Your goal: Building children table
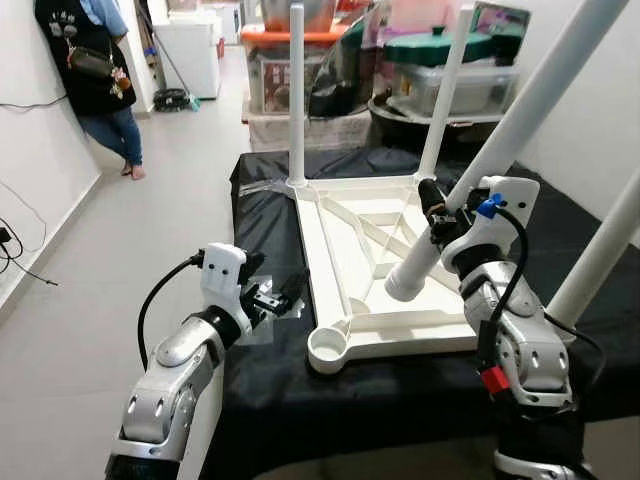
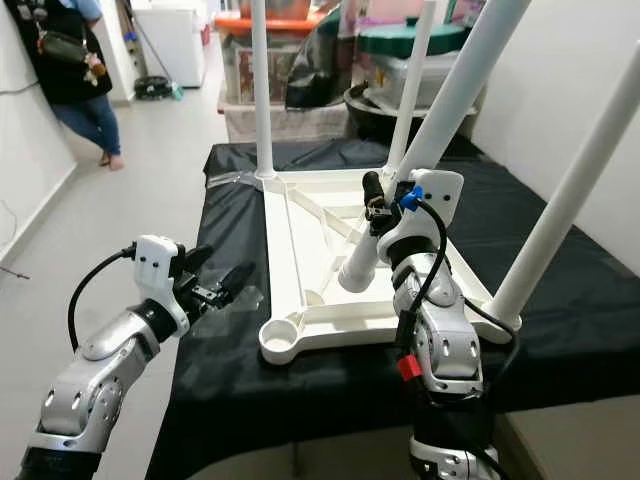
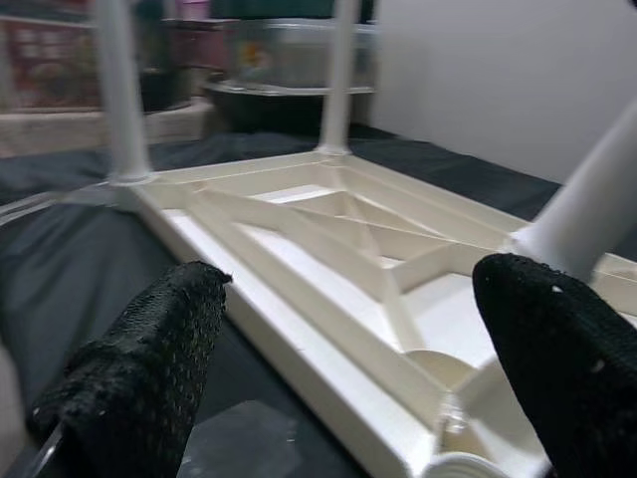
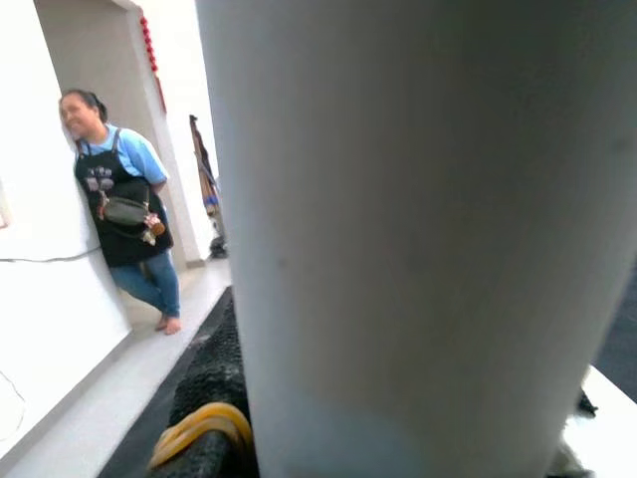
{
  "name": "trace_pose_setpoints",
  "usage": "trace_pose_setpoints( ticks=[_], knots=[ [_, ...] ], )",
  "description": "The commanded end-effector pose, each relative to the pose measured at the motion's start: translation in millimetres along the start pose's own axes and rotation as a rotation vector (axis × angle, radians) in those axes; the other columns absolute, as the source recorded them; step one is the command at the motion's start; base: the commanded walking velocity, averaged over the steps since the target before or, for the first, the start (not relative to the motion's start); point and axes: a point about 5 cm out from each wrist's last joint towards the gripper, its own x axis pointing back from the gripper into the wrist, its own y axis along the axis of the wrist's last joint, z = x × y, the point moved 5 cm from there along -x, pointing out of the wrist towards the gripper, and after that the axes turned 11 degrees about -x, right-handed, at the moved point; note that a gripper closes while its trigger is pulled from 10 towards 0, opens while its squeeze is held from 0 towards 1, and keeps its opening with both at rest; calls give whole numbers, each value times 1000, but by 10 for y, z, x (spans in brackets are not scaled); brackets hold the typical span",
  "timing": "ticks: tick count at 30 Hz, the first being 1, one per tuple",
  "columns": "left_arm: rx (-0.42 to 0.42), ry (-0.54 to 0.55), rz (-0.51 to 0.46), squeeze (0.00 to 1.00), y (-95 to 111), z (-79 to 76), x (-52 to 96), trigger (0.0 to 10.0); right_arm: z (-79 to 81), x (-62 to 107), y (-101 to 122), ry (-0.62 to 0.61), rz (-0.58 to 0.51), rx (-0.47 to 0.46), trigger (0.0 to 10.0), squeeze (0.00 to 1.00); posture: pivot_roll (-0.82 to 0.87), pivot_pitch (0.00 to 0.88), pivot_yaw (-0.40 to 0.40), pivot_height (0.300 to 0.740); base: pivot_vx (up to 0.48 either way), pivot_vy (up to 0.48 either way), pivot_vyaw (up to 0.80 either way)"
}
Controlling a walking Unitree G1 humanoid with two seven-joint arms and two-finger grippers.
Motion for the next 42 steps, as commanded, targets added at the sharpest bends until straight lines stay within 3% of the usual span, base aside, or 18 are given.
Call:
trace_pose_setpoints(
  ticks=[1,9,19,30,42],
  knots=[
    [4,-7,5,0,-2,-6,20,10000,30,-6,7,11,0,-11,10000,0,71,0,-51,740,0,472,-800],
    [5,-12,4,0,-7,-33,11,10000,94,5,1,51,5,20,10000,0,69,0,-49,740,0,464,-100],
    [-44,41,23,0,-48,54,8,10000,159,27,-45,117,38,53,10000,0,71,0,-56,740,0,0,0],
    [-40,48,6,0,-40,34,11,10000,152,31,-64,119,44,60,10000,0,70,0,-58,740,0,0,0],
    [-40,56,6,0,-48,25,-14,10000,183,104,-176,121,67,157,10000,0,67,0,-54,740,90,-341,200]
  ],
)
